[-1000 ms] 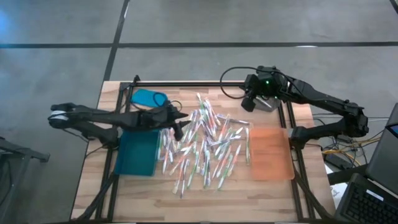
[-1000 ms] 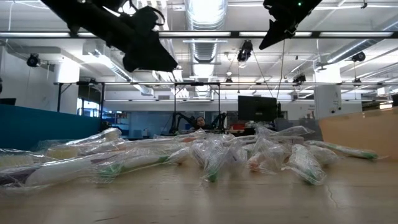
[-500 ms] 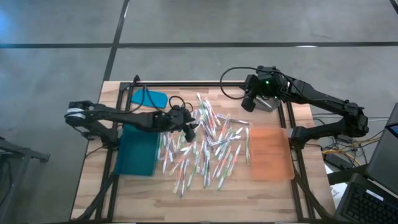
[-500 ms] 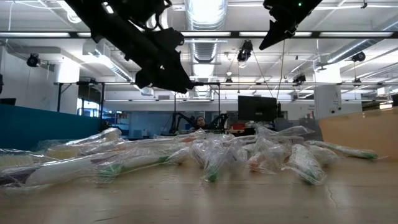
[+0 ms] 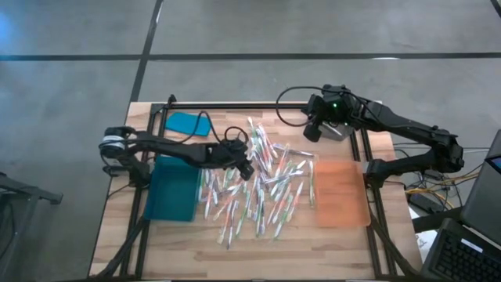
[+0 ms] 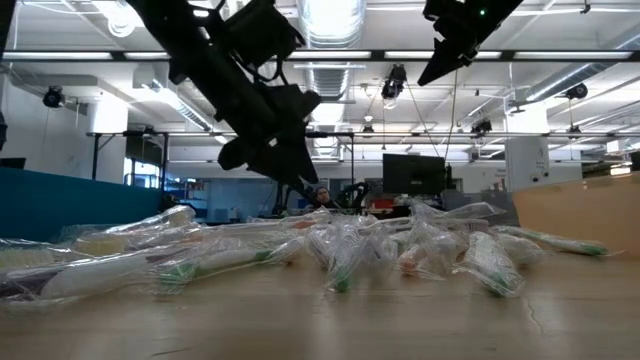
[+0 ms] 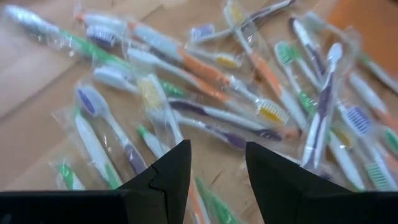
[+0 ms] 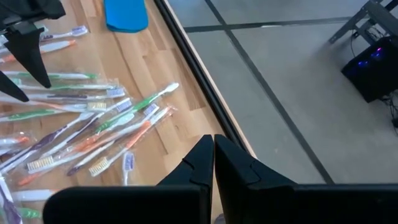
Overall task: Pick & Place Toothbrushes
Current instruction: Put the orange toothbrush into the blue bin
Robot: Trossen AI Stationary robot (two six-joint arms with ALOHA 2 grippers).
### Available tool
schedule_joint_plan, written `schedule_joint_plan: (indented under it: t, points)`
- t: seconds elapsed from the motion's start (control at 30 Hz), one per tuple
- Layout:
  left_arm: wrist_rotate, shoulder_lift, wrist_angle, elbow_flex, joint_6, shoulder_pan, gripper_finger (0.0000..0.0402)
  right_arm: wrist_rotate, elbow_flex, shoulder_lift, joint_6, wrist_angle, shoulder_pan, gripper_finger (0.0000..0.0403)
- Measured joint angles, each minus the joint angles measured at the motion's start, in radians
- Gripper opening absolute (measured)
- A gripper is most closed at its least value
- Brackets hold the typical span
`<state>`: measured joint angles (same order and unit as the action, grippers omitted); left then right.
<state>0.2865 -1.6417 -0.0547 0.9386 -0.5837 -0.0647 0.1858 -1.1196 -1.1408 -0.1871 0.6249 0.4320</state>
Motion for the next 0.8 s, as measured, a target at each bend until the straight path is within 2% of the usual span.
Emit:
schedule_joint_plan:
  t: [0.8]
  points:
    - [-0.025,-0.147,0.001,-0.001,-0.048,-0.006,0.0159,0.000,0.038,0.000,-0.015,-0.034,0.000,0.0008]
